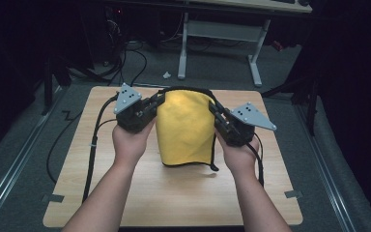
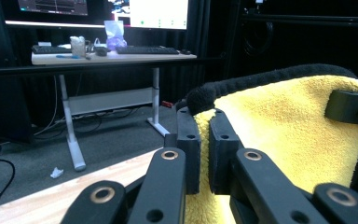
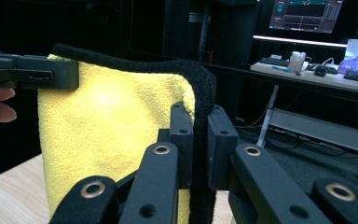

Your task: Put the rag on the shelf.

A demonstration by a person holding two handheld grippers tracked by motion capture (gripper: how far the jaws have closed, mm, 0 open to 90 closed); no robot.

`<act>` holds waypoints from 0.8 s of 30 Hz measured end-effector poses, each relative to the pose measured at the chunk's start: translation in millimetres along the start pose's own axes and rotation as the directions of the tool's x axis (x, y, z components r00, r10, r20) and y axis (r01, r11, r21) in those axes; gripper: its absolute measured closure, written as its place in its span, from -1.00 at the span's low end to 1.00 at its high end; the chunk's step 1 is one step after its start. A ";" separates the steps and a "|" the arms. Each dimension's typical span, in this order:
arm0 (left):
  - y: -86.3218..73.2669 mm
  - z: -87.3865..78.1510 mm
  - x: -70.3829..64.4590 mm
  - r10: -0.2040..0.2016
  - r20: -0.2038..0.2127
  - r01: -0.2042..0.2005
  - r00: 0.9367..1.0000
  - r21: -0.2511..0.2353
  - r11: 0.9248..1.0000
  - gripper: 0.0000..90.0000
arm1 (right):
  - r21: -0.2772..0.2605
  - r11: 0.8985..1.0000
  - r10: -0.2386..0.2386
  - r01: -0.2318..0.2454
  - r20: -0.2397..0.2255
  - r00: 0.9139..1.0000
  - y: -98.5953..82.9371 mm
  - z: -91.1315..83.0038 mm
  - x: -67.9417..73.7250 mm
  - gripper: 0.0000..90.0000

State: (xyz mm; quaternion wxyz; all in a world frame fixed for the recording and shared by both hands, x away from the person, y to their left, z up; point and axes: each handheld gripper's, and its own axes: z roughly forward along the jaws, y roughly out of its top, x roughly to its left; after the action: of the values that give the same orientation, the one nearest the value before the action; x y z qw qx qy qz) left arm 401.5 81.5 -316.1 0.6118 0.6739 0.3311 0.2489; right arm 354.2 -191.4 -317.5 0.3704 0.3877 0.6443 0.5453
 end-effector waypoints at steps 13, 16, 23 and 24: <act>39.0 29.6 19.8 0.014 0.001 -0.014 1.000 -0.034 0.999 0.90 | -0.036 0.999 0.017 -0.017 0.004 1.000 29.7 28.5 -18.5 0.87; 44.5 32.8 22.8 0.003 0.004 -0.003 1.000 -0.044 0.999 0.90 | -0.050 0.998 0.023 -0.022 0.007 1.000 36.8 34.4 -22.2 0.87; 56.6 52.5 40.9 -0.010 -0.018 0.010 1.000 -0.040 0.999 0.90 | -0.030 0.999 0.045 -0.044 0.028 0.999 41.3 55.2 -36.9 0.87; 56.8 54.4 41.2 -0.007 -0.019 0.006 1.000 -0.039 0.999 0.90 | -0.028 0.999 0.039 -0.038 0.033 0.999 41.3 57.6 -39.7 0.87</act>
State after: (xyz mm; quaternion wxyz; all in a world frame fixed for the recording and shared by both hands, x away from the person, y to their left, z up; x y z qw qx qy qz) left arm 476.9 74.7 -269.7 0.6223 0.6584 0.3344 0.2598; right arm 426.9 -199.0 -282.0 0.3759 0.4042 0.6229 0.5543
